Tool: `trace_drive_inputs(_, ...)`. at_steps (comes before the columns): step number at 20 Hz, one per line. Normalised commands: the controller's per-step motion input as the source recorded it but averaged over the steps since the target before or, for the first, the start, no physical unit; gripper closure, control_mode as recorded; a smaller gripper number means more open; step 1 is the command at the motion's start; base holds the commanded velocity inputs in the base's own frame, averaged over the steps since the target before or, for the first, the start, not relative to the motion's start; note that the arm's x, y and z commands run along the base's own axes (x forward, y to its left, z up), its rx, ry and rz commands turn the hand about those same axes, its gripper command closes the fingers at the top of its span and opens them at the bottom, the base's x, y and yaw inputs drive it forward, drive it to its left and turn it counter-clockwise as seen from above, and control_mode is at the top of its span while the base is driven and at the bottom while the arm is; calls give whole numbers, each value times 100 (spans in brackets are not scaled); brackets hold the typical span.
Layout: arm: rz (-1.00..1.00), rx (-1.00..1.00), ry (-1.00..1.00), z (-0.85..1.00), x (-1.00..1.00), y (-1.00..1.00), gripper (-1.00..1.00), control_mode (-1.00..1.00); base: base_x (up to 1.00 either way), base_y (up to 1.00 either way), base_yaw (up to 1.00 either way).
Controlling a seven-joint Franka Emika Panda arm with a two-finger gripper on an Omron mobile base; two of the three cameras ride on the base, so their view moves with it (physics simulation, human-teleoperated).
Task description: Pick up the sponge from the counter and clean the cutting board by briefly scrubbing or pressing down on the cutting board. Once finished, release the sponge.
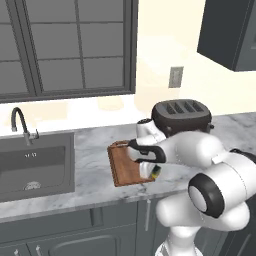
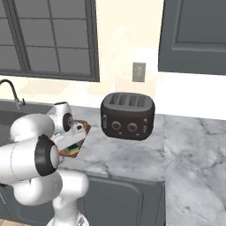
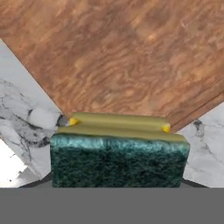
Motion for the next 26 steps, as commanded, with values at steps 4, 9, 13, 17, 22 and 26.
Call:
trace_drive_inputs(4, 39, 3, 7, -26, 22, 24, 100, -100, 0, 0, 0)
trace_drive_inputs(9, 37, 2, 3, -34, 33, 22, 100, -100, 0, 0, 0)
trace_drive_inputs(13, 31, 2, 0, -41, 50, 10, 100, -100, 0, 0, 0)
trace_drive_inputs(17, 26, 3, 0, -27, 74, 1, 100, -100, 0, 0, 0)
trace_drive_inputs(22, 25, 6, 0, -10, 84, 1, 100, -100, 0, 0, 0)
trace_drive_inputs(26, 24, 8, 0, -12, 93, 12, 100, -100, 0, 0, 0)
